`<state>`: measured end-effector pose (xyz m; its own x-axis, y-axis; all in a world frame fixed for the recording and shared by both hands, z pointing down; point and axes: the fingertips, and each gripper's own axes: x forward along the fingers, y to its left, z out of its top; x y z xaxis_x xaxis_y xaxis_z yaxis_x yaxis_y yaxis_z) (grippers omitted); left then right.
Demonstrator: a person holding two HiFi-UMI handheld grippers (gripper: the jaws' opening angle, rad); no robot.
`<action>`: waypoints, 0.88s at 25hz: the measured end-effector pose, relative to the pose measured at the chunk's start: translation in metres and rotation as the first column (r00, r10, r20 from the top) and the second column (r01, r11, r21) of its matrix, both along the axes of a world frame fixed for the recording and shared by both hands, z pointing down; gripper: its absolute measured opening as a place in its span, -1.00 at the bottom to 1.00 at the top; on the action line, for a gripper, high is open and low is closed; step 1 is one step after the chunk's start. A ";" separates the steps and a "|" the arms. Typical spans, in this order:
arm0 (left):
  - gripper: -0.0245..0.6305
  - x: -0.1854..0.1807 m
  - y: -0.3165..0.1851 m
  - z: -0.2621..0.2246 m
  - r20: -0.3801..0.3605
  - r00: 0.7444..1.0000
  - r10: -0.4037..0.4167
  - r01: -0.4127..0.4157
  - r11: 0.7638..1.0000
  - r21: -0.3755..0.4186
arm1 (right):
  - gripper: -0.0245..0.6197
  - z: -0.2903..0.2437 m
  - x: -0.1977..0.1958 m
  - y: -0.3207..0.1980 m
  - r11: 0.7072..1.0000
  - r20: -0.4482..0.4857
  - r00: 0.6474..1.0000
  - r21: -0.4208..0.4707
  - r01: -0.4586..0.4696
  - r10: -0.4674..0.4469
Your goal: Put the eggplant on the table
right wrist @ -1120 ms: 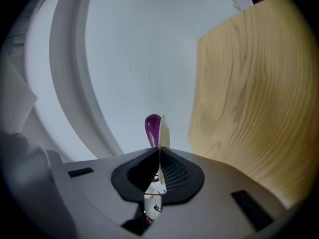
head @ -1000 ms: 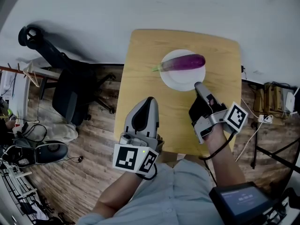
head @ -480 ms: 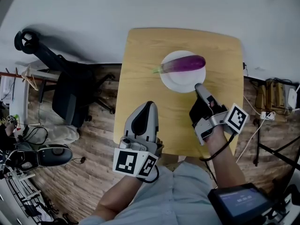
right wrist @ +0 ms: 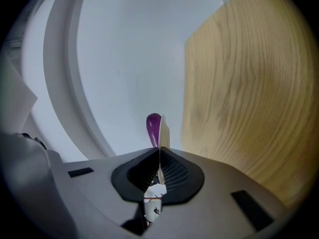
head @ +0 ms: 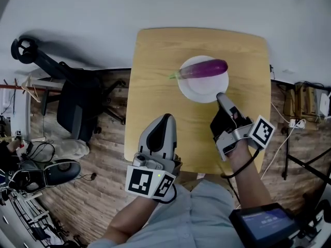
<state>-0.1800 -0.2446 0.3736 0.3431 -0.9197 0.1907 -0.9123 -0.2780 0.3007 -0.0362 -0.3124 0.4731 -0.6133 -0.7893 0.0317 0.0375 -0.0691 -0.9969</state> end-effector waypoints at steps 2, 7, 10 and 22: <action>-0.90 0.003 -0.001 0.003 0.000 1.000 0.007 -0.007 1.000 -0.002 | -0.90 0.004 0.001 -0.001 1.000 -0.002 1.000 -0.002 -0.002 0.002; -0.90 0.007 -0.004 0.012 0.000 1.000 0.014 -0.014 1.000 -0.012 | -0.90 0.015 0.003 -0.004 1.000 -0.008 1.000 -0.002 -0.005 0.005; -0.90 0.007 -0.006 0.018 0.000 1.000 0.014 -0.014 1.000 -0.019 | -0.90 0.020 0.004 -0.006 1.000 -0.009 1.000 -0.004 -0.005 0.005; -0.90 0.013 -0.012 0.034 0.005 1.000 0.016 -0.016 0.999 -0.029 | -0.90 0.045 0.007 -0.006 1.000 -0.016 1.000 -0.022 0.004 -0.004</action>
